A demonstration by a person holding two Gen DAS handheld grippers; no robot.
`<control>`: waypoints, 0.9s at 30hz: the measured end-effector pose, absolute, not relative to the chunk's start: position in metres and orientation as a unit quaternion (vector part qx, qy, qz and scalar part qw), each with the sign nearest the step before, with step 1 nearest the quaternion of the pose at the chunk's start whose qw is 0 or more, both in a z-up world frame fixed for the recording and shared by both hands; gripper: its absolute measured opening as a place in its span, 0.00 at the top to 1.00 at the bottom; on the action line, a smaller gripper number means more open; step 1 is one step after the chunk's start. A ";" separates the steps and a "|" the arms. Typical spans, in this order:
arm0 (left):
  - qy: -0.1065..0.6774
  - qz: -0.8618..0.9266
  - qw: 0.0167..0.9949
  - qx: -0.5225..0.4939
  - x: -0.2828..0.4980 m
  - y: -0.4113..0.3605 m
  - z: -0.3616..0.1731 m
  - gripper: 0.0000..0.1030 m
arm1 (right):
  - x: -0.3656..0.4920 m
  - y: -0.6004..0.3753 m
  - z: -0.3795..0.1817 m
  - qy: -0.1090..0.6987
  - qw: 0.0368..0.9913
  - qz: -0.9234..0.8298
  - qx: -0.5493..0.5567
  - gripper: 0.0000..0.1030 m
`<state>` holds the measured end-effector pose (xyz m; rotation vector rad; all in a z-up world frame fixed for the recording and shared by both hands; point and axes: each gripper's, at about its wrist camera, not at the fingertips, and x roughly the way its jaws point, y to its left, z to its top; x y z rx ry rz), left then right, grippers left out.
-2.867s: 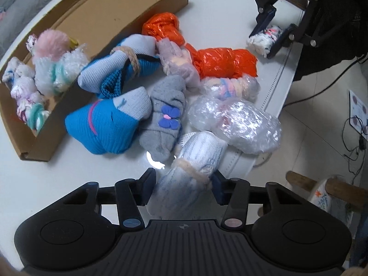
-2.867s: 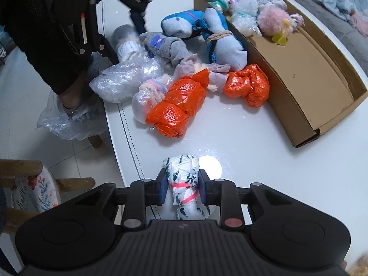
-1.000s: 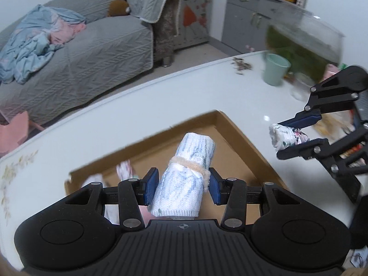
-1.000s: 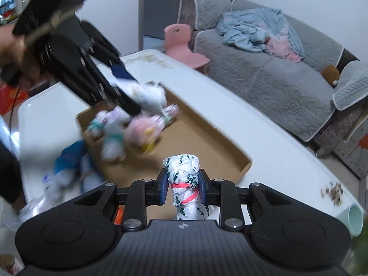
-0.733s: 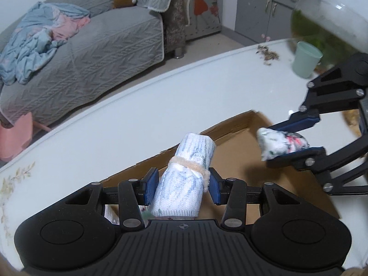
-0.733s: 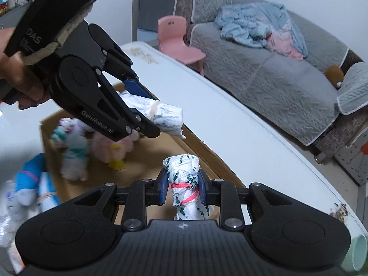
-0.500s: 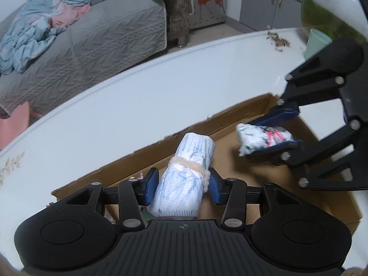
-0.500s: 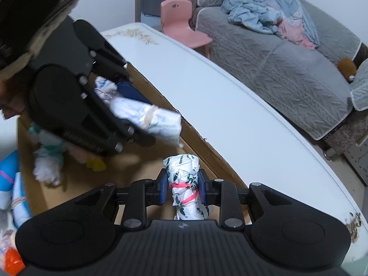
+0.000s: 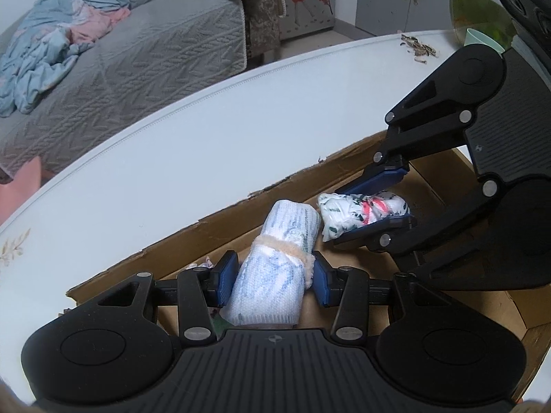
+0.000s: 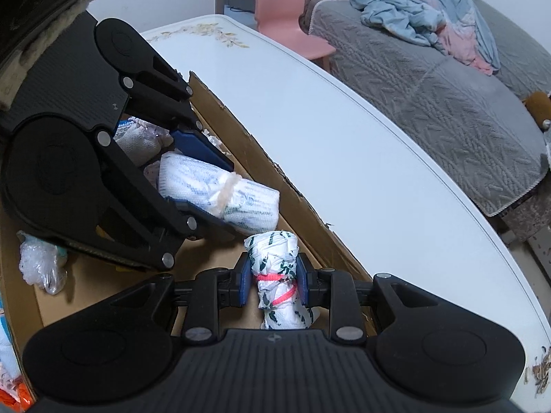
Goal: Organize objects
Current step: 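Carry both bundles into the tray and open both grippers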
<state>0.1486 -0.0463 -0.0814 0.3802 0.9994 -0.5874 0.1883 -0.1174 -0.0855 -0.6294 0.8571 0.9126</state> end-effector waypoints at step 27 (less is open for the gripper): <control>0.464 -0.246 0.831 0.185 0.145 -0.047 -0.075 0.21 | 0.203 -0.109 -0.085 0.405 0.756 0.414 -0.307 0.63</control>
